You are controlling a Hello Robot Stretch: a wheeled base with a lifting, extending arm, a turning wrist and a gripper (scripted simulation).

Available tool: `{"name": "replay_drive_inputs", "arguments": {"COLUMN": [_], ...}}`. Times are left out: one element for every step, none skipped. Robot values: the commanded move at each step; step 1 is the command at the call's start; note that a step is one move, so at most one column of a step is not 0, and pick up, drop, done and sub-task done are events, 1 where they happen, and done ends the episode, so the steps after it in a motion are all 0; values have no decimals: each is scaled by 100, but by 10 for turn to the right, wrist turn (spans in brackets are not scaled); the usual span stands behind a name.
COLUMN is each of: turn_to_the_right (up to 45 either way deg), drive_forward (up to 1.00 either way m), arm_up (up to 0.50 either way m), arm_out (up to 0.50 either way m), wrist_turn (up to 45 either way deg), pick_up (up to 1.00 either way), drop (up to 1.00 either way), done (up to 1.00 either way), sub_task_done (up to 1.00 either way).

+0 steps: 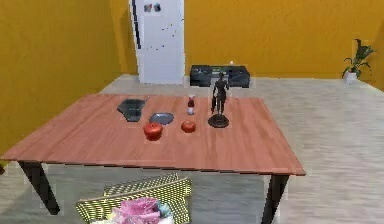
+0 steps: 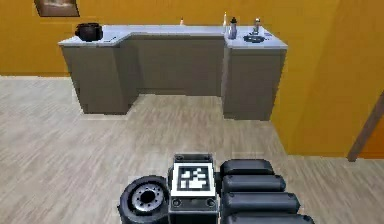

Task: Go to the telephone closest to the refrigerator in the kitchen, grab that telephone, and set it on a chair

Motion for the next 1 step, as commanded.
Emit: {"name": "replay_drive_inputs", "arguments": {"turn_to_the_right": [-450], "drive_forward": [0], "arm_up": [0], "arm_out": [0], "wrist_turn": [0], "pick_up": [0], "drop": [0], "done": [0], "sub_task_done": [0]}}
